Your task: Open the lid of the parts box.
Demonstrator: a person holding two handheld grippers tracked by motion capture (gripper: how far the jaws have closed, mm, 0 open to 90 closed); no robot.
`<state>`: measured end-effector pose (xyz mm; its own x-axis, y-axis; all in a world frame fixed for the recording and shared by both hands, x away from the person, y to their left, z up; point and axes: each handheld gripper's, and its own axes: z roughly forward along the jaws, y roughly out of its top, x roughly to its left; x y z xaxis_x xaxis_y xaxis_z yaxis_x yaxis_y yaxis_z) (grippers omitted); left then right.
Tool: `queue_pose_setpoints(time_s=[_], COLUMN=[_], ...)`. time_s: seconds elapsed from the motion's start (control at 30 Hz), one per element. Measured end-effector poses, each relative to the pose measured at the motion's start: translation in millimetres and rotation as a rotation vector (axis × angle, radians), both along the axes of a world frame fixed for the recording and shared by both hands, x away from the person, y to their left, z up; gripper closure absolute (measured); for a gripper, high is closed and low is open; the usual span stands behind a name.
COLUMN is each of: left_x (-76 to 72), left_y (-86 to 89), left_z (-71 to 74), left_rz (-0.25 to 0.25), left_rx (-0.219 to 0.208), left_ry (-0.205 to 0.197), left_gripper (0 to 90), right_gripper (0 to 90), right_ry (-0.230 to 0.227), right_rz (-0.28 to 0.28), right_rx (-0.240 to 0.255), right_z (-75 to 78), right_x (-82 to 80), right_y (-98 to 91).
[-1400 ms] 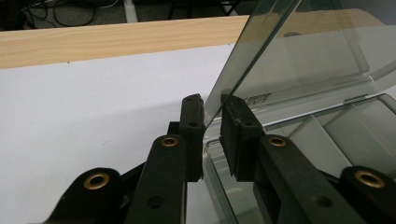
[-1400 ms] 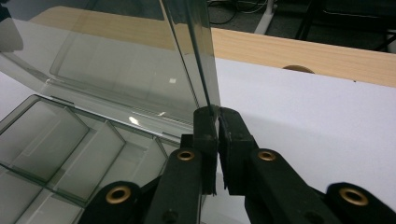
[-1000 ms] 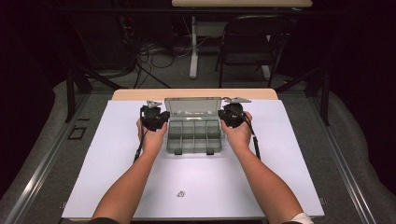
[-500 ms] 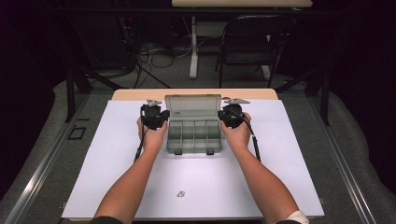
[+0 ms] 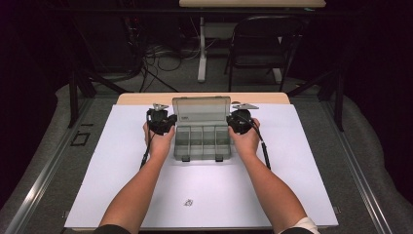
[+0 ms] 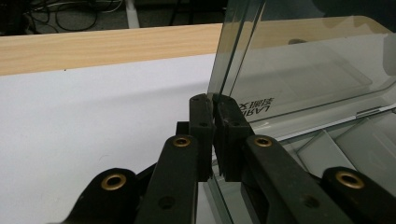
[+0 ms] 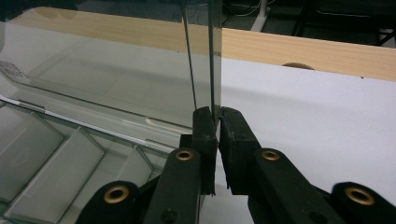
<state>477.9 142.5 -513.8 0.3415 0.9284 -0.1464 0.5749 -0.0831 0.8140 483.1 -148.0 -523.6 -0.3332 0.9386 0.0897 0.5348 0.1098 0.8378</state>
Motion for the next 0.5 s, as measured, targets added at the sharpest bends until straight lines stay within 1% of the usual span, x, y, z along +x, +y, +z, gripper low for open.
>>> queue_pose_setpoints(time_s=[0.1, 0.2, 0.27, 0.3, 0.37, 0.4, 0.47, 0.5], left_x=[0.4, 0.8, 0.5, -0.9, -3.1, -3.1, -6.7, -7.9], left_y=[0.3, 1.1, 1.9, 2.3, 3.0, 3.0, 4.1, 3.7], left_z=[-0.4, -0.4, -0.2, 0.1, 0.8, 0.8, 1.9, 1.1], left_rz=[0.0, 0.0, -0.003, -0.009, -0.016, -0.016, -0.031, -0.028], left_rx=[0.0, -0.016, -0.019, -0.022, -0.03, -0.03, -0.022, -0.021], left_ry=[-0.002, 0.005, 0.01, 0.016, 0.024, 0.024, 0.038, 0.031], left_gripper=[86.3, 86.0, 84.7, 83.7, 82.0, 81.6, 81.3, 81.2], right_gripper=[86.0, 86.8, 87.0, 87.1, 87.3, 87.3, 87.3, 87.3], right_ry=[-0.005, -0.009, -0.008, 0.001, 0.006, 0.006, 0.01, 0.013], right_rz=[-0.004, -0.009, -0.017, -0.022, -0.02, -0.02, -0.018, -0.017], right_rx=[-0.004, -0.016, -0.016, -0.013, -0.015, -0.015, -0.014, -0.012], right_z=[-0.7, -0.8, -0.8, 0.1, 0.8, 0.8, 1.3, 1.4], right_x=[0.0, -0.3, -0.5, -0.8, -0.8, -0.8, -1.0, -1.2], right_y=[0.6, 1.1, 1.5, 1.9, 1.8, 1.8, 1.3, 1.2])
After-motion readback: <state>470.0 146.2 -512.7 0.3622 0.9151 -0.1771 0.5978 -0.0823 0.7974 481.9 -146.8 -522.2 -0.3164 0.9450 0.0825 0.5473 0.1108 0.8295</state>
